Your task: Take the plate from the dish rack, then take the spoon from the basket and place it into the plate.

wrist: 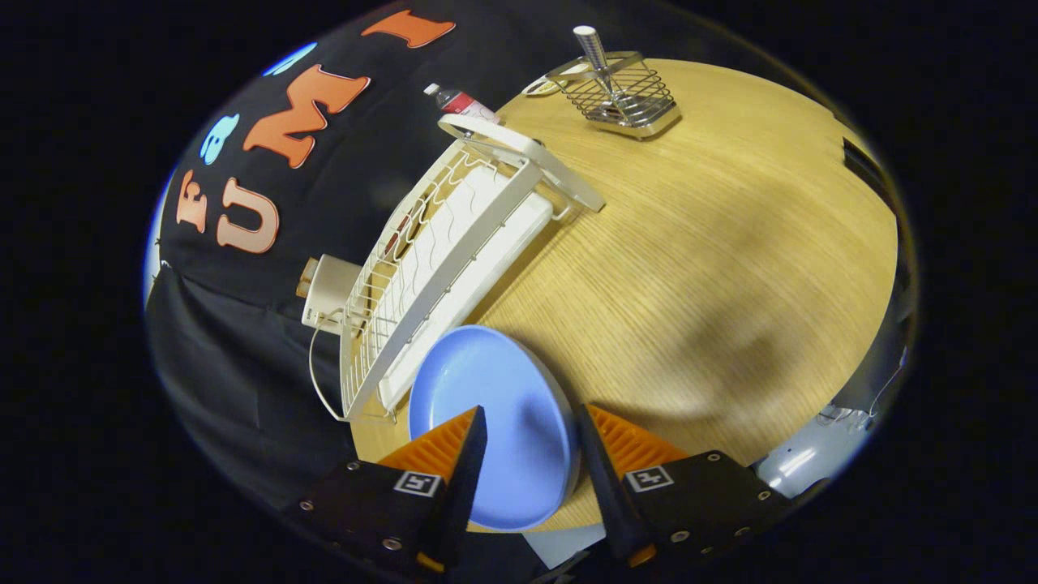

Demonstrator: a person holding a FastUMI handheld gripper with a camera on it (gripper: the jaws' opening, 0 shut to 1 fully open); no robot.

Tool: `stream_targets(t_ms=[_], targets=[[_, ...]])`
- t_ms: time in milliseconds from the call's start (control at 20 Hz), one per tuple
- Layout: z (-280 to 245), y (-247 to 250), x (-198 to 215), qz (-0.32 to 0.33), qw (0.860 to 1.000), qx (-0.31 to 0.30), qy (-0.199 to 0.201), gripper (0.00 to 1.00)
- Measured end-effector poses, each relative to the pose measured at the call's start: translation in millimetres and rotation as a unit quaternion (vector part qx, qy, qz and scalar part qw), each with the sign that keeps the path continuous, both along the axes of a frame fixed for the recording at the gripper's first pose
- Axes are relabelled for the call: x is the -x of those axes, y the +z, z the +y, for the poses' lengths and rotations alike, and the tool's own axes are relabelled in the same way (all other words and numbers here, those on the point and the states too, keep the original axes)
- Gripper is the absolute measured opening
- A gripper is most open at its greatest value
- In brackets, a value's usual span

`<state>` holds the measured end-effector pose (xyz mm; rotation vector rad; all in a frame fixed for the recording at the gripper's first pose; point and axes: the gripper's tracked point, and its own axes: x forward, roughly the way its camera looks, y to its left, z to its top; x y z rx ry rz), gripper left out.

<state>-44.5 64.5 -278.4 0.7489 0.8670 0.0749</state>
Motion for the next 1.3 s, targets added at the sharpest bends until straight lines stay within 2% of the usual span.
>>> stream_targets(t_ms=[50, 250, 350, 600, 800, 1050, 1300], targets=[[-11.7, 3.6, 0.4, -0.006, 1.000, 0.012, -0.002, 0.78], [-66.0, 19.2, -6.3, -0.029, 0.995, 0.091, -0.014, 0.94], [-90.1, 29.6, -12.6, -0.043, 0.990, 0.133, -0.019, 0.98], [-142.6, 65.3, -39.4, -0.097, 0.967, 0.234, -0.031, 0.98], [-171.2, 102.8, -69.6, -0.163, 0.936, 0.311, -0.031, 0.98], [-186.4, 135.6, -108.6, -0.242, 0.905, 0.349, -0.025, 0.99], [-191.7, 137.3, -146.4, -0.293, 0.880, 0.373, -0.011, 0.99]])
